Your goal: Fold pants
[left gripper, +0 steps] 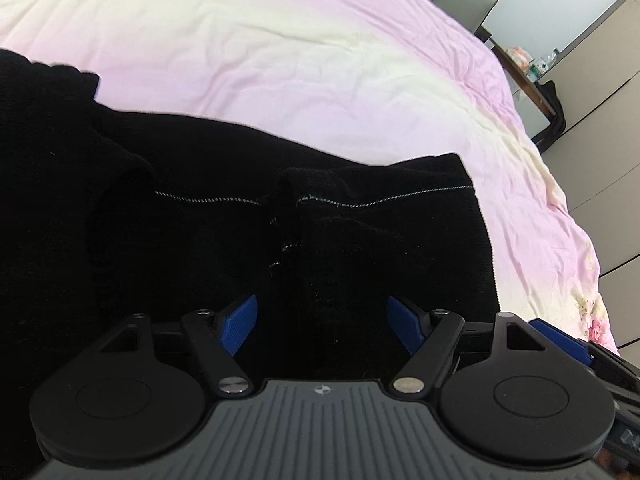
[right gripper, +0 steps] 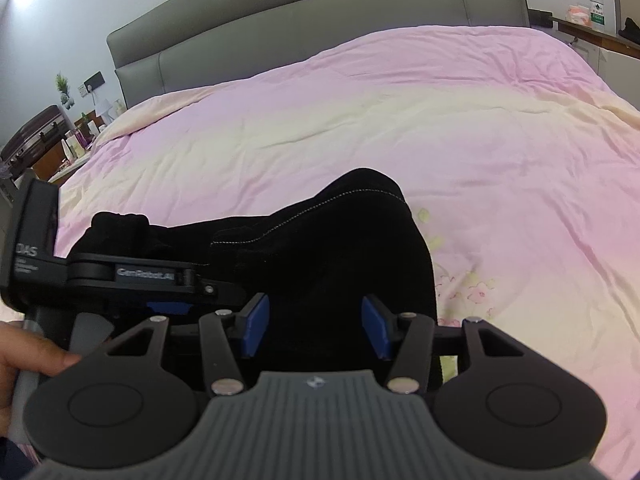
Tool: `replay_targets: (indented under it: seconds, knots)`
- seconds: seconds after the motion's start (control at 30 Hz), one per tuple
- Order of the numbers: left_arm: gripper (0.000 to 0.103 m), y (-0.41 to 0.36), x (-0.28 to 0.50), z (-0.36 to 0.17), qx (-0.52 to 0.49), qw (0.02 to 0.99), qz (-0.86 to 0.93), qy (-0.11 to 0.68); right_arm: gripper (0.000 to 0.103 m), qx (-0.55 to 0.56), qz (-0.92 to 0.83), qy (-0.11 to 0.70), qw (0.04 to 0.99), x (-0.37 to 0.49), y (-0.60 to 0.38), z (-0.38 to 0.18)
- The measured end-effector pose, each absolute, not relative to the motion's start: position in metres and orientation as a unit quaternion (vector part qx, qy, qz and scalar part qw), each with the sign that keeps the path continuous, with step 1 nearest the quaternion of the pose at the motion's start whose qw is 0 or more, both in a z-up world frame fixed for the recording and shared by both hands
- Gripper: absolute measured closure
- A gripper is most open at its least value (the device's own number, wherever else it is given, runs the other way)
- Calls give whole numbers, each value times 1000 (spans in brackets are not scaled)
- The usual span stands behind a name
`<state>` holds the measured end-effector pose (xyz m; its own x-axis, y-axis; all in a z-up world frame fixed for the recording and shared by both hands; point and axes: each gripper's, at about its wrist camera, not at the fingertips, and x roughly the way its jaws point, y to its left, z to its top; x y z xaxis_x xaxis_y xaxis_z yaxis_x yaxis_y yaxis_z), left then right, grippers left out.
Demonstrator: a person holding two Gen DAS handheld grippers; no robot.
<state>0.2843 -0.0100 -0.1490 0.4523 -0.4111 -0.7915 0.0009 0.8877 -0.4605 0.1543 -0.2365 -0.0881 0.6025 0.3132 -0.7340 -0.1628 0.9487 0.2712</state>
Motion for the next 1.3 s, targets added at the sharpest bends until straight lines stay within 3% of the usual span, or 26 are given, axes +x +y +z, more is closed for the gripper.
replay_targets:
  seconds: [0.33, 0.4, 0.47, 0.5, 0.53, 0.73, 0.97, 1.07, 1.1, 1.13, 1.17, 1.3]
  knots:
    - [14, -18, 292, -169, -262, 809, -119, 512, 54, 99, 130, 424, 891, 153, -242, -86]
    - [20, -17, 290, -168, -250, 812, -121, 514, 53, 98, 129, 426, 890, 154, -242, -87]
    - [38, -12, 287, -165, -249, 813, -114, 514, 53, 96, 127, 429, 889, 156, -241, -89]
    - [53, -8, 285, -163, -261, 813, -112, 509, 53, 95, 126, 430, 889, 156, -240, -90]
    - [60, -3, 282, -161, -276, 810, -115, 504, 53, 94, 125, 431, 889, 157, -239, -90]
    - [78, 5, 270, -132, -281, 825, -166, 461, 54, 100, 133, 427, 889, 157, -234, -92]
    - [77, 12, 271, -144, -281, 812, -154, 488, 54, 86, 129, 437, 886, 158, -229, -98]
    - [67, 20, 271, -152, -309, 800, -152, 492, 54, 86, 127, 437, 886, 159, -228, -99]
    - [60, 21, 273, -153, -311, 796, -150, 498, 54, 86, 127, 437, 886, 159, -228, -99]
    - [47, 17, 276, -156, -312, 790, -149, 507, 54, 87, 128, 437, 886, 159, -229, -99]
    - [43, 21, 275, -162, -312, 783, -151, 516, 53, 87, 128, 438, 886, 160, -229, -100]
    - [47, 19, 283, -172, -317, 775, -162, 523, 53, 85, 130, 441, 884, 161, -229, -101]
